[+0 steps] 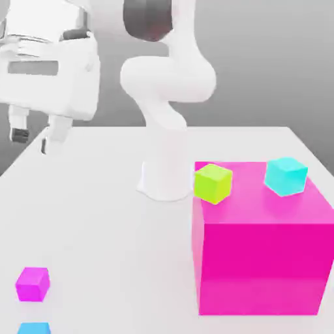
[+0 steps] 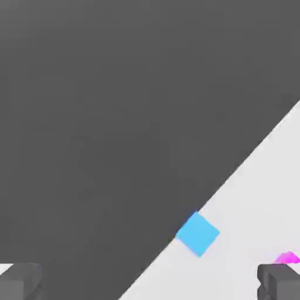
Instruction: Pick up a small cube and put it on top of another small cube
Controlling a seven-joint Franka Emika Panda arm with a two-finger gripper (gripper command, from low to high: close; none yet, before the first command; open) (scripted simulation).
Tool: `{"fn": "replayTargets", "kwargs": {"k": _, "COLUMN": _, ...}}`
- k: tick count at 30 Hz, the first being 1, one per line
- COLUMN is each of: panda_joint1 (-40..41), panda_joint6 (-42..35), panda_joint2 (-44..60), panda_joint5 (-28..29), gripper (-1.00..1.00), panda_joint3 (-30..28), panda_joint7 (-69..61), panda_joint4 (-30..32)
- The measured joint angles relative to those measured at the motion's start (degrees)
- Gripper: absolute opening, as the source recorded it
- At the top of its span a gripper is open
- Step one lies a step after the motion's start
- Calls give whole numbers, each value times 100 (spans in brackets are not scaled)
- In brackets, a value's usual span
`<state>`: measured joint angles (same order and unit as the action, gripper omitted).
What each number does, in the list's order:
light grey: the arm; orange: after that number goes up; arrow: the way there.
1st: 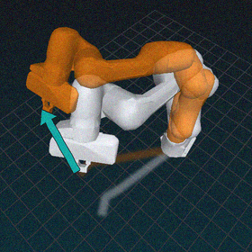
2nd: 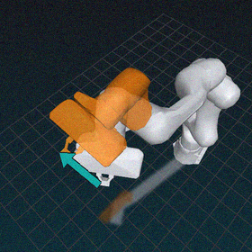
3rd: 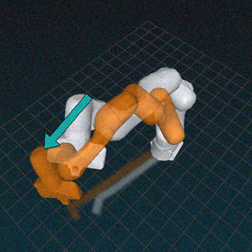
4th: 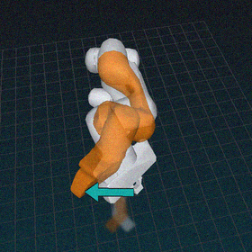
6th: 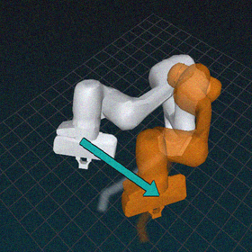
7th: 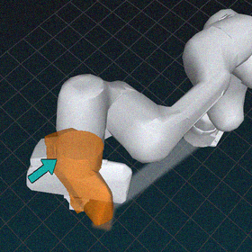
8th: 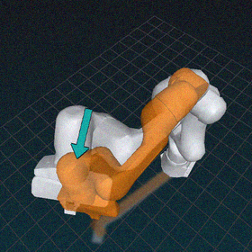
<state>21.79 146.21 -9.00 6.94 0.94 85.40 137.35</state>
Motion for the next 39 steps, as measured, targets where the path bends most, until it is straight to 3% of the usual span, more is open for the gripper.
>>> {"fn": "replayTargets", "kwargs": {"k": 9, "panda_joint1": 678, "panda_joint6": 770, "panda_joint2": 1838, "panda_joint5": -461, "gripper": 0, "panda_joint3": -348, "panda_joint7": 1430, "panda_joint4": 297}}
{"fn": "replayTargets", "kwargs": {"k": 16, "panda_joint1": 935, "panda_joint6": 1699, "panda_joint2": 3276, "panda_joint5": -988, "gripper": 0, "panda_joint3": -297, "panda_joint7": 1602, "panda_joint4": 206}}
{"fn": "replayTargets", "kwargs": {"k": 17, "panda_joint1": 947, "panda_joint6": 1807, "panda_joint2": 3415, "panda_joint5": -997, "gripper": -100, "panda_joint3": -284, "panda_joint7": 1596, "panda_joint4": 179}}
{"fn": "replayTargets", "kwargs": {"k": 25, "panda_joint1": 957, "panda_joint6": 1708, "panda_joint2": 3274, "panda_joint5": -970, "gripper": -100, "panda_joint3": -280, "panda_joint7": 1621, "panda_joint4": 209}}
{"fn": "replayTargets", "kwargs": {"k": 30, "panda_joint1": 813, "panda_joint6": 925, "panda_joint2": 2315, "panda_joint5": -764, "gripper": -100, "panda_joint3": -311, "panda_joint7": 1664, "panda_joint4": 389}}
{"fn": "replayTargets", "kwargs": {"k": 34, "panda_joint1": 454, "panda_joint6": 168, "panda_joint2": 1496, "panda_joint5": -440, "gripper": -100, "panda_joint3": 3, "panda_joint7": 1403, "panda_joint4": 463}}
{"fn": "replayTargets", "kwargs": {"k": 39, "panda_joint1": -309, "panda_joint6": -766, "panda_joint2": 485, "panda_joint5": -456, "gripper": -100, "panda_joint3": 313, "panda_joint7": 735, "panda_joint4": 550}}
